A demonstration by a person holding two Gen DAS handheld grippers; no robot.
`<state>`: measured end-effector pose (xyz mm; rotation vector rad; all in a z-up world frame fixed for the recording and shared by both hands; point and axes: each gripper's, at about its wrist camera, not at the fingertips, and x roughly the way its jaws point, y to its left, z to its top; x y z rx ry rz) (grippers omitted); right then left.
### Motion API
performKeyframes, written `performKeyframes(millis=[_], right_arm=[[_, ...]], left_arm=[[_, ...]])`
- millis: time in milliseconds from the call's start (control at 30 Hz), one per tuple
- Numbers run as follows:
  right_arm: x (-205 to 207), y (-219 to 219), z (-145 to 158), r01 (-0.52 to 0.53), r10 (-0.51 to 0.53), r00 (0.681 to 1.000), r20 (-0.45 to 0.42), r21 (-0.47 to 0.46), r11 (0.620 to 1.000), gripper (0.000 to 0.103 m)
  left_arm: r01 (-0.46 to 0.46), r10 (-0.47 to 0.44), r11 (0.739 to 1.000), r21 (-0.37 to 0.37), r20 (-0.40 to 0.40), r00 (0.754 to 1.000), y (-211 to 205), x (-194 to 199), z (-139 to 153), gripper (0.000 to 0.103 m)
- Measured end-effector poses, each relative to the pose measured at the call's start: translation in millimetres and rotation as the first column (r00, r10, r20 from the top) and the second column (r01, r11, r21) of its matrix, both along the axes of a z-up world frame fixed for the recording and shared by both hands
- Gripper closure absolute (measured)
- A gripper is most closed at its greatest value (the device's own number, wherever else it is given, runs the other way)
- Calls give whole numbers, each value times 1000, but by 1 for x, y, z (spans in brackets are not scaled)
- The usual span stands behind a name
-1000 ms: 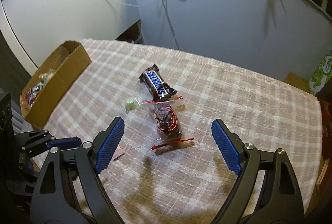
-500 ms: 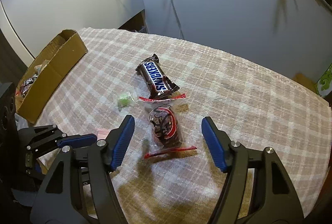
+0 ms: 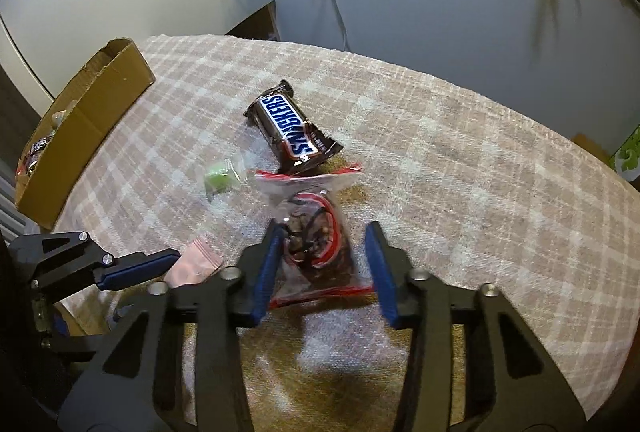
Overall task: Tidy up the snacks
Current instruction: 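Grasp the pink wrapper with the left tool while the right tool grasps the clear chocolate bag, then carry the pink wrapper and chocolate bag toward the box with both tools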
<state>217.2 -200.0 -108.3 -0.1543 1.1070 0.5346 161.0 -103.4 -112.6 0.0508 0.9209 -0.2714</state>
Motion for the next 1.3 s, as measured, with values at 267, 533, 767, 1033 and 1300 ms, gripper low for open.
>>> performKeyframes(millis=[267, 533, 767, 1033, 1300], right_arm=[[-8, -8, 11, 19, -20, 1000, 15, 23, 1000, 69], [-12, -12, 15, 26, -27, 1000, 17, 27, 999, 69], [-14, -18, 18, 36, -37, 999, 24, 37, 999, 69], [-15, -23, 20, 52, -54, 998, 26, 50, 997, 69], [-14, -22, 23, 57, -59, 998, 32, 55, 997, 69]], left_arm=[[-7, 7, 999, -35, -2, 1000, 10, -5, 2, 93], [9, -9, 1000, -23, -1, 1000, 8, -6, 4, 89], [69, -70, 995, 73, 16, 997, -9, -7, 2, 85], [82, -83, 996, 44, 14, 996, -3, -8, 5, 91], [90, -91, 996, 23, 19, 996, 0, -10, 9, 96]])
